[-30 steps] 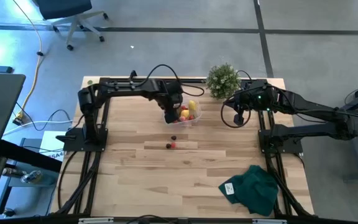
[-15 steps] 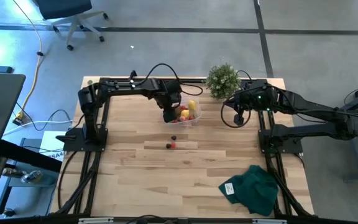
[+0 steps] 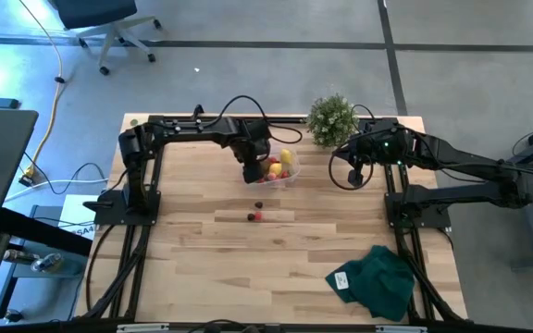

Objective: Pick and placing Produce into tupperware
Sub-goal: Put the red strawberry into the transparent bin

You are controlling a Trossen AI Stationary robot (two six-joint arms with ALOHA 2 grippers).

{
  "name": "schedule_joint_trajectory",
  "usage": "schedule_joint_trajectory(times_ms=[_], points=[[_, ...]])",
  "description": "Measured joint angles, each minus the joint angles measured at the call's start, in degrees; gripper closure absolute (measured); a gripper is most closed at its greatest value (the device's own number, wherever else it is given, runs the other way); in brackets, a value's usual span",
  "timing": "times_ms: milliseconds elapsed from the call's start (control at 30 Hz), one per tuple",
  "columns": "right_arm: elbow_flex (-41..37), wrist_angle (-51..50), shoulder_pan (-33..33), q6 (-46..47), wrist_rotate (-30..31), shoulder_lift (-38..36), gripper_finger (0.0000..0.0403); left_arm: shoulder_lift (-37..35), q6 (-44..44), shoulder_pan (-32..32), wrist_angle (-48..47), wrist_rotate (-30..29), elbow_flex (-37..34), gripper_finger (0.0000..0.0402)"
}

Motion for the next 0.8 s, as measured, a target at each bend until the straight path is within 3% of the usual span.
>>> schedule_joint_trajectory(times_ms=[233,567,800], points=[[0.0,0.0,0.0,0.0,0.0,0.0,0.0402,0.0,1.0,0.0,0.8,0.6,0.0,0.0253],[0.0,0.0,0.0,0.0,0.0,0.0,0.0402,0.0,1.4,0.0,0.9,1.1,0.0,0.0183],[0.0,0.0,0.0,0.0,0.0,0.0,0.0402,-1.7,0.6,0.0,0.0,4.5,1.3,0.0188]])
